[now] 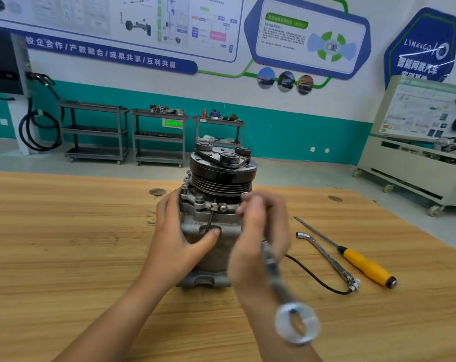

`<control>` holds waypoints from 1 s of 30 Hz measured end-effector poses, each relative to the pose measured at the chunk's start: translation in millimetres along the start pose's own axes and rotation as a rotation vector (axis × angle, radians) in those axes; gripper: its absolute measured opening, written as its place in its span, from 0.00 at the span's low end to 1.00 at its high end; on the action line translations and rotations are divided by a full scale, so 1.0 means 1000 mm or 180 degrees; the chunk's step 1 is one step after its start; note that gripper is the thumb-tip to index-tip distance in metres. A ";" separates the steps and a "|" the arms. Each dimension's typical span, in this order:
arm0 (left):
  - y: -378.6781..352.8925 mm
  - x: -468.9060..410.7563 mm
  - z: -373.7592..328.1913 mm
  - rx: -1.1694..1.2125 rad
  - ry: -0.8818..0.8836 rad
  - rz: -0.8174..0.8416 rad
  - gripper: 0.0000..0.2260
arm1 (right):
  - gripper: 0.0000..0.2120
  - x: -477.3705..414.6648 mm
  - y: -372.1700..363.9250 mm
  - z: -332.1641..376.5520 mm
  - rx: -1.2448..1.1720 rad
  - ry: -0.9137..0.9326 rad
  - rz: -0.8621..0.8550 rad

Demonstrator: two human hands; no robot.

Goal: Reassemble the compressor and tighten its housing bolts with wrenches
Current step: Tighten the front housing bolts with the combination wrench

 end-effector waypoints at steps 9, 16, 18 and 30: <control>0.002 0.000 -0.003 0.0006 0.0111 -0.0003 0.41 | 0.10 0.011 -0.022 0.008 0.0129 0.0170 0.0332; 0.002 -0.001 -0.001 -0.0087 -0.0007 -0.0017 0.34 | 0.21 -0.093 0.016 -0.040 -0.1701 -0.1920 -0.0593; 0.002 -0.001 -0.001 -0.0095 -0.0014 -0.0040 0.34 | 0.24 -0.106 0.022 -0.074 -0.1992 -0.2532 -0.0878; 0.001 -0.001 -0.001 -0.0193 -0.0064 -0.0057 0.35 | 0.20 -0.071 -0.009 -0.171 -0.2807 -0.4290 -0.0571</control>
Point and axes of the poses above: each hand's wrist, its own x-axis away from the middle knuckle, its own y-axis out of the back of the hand, z = x × y, the point moved 9 cm from there along -x, towards the middle knuckle
